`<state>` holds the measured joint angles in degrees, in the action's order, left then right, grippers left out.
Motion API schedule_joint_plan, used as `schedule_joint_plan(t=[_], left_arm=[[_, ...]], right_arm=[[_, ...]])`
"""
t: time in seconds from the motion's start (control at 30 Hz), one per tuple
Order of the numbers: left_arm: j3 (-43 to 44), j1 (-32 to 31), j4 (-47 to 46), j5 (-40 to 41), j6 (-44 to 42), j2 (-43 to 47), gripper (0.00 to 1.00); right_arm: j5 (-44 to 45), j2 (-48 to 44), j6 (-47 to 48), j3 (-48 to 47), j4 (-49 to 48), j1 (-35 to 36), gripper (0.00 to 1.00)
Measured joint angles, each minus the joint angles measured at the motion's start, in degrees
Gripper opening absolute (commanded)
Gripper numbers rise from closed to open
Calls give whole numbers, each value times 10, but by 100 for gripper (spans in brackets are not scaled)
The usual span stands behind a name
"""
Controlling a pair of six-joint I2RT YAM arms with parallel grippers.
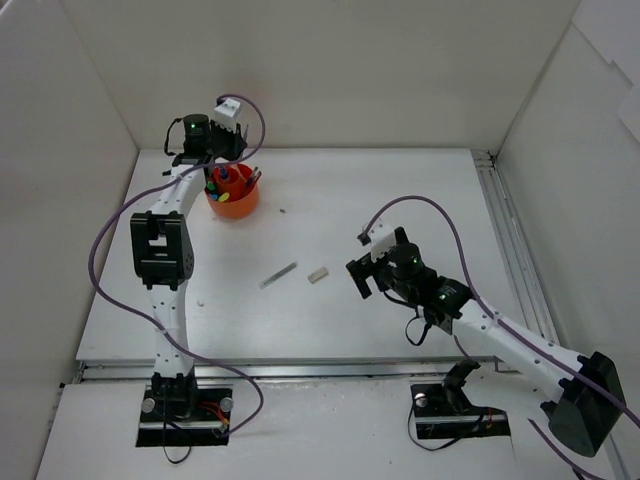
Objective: Sort the stationery into containers
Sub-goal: Place the pen in the storage box.
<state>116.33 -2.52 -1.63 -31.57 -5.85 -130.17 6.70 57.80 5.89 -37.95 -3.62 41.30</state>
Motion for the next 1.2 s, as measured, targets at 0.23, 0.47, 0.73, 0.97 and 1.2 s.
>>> schedule_joint_plan(t=[0.23,0.47,0.73,0.97,1.2], left_arm=[[-1,0,0,0,10,-25,0],[-56,1,-29,0,22,-16,0],[-74,6,-44,3,55,-16,0],[-92,7,-57,8,67,-8,15],[-123,7,-56,15,70,17,21]], right_arm=[[6,18,8,0,-8,-1,98],[6,21,9,0,-20,-1,98],[6,18,9,0,-23,-4,98],[5,17,9,0,-28,-4,98],[5,17,11,0,-31,-4,98]])
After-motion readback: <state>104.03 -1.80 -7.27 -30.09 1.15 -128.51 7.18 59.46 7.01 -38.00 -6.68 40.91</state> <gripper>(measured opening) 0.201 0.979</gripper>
